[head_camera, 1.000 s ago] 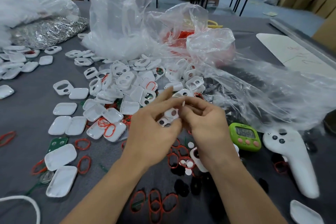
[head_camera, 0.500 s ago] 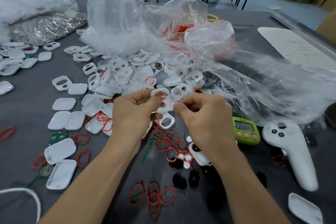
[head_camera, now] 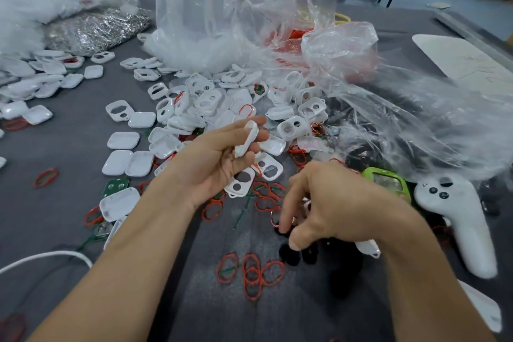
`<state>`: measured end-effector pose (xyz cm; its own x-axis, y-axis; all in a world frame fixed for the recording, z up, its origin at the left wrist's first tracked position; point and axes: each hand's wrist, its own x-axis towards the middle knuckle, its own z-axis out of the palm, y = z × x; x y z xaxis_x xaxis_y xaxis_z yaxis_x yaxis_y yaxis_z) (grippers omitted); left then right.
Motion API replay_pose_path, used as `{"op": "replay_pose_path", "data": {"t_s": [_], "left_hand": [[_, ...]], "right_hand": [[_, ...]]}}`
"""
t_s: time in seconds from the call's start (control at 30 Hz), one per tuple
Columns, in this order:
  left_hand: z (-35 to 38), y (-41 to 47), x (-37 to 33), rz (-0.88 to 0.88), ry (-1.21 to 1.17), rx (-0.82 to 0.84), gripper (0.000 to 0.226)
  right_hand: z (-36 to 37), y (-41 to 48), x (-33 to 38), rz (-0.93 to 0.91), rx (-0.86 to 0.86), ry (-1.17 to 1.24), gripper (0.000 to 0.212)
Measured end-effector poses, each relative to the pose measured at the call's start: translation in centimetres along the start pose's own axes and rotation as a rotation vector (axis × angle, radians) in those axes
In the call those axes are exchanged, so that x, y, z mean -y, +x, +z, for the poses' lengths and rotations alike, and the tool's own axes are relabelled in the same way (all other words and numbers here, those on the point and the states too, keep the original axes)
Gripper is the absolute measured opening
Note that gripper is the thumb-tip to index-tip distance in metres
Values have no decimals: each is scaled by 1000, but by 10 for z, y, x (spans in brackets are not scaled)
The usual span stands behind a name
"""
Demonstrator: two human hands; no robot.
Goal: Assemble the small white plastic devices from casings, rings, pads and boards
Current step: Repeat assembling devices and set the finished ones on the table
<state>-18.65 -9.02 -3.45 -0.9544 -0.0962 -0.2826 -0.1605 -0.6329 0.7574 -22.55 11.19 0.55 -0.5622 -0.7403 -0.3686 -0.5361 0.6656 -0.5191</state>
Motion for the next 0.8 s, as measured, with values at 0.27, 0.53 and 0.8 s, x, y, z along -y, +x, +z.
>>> {"op": "replay_pose_path", "data": {"t_s": [0.27,0.53,0.8], "left_hand": [[-7,3,2,26,61,11,25],[-6,2,5,68,204,35,33],[8,5,18,211,402,-146,39]], "right_hand": [[21,15,8,60,-239,-166,20],[10,21,-5,22,-478,316,18],[3,22,-16,-68,-539,1020,50]]}}
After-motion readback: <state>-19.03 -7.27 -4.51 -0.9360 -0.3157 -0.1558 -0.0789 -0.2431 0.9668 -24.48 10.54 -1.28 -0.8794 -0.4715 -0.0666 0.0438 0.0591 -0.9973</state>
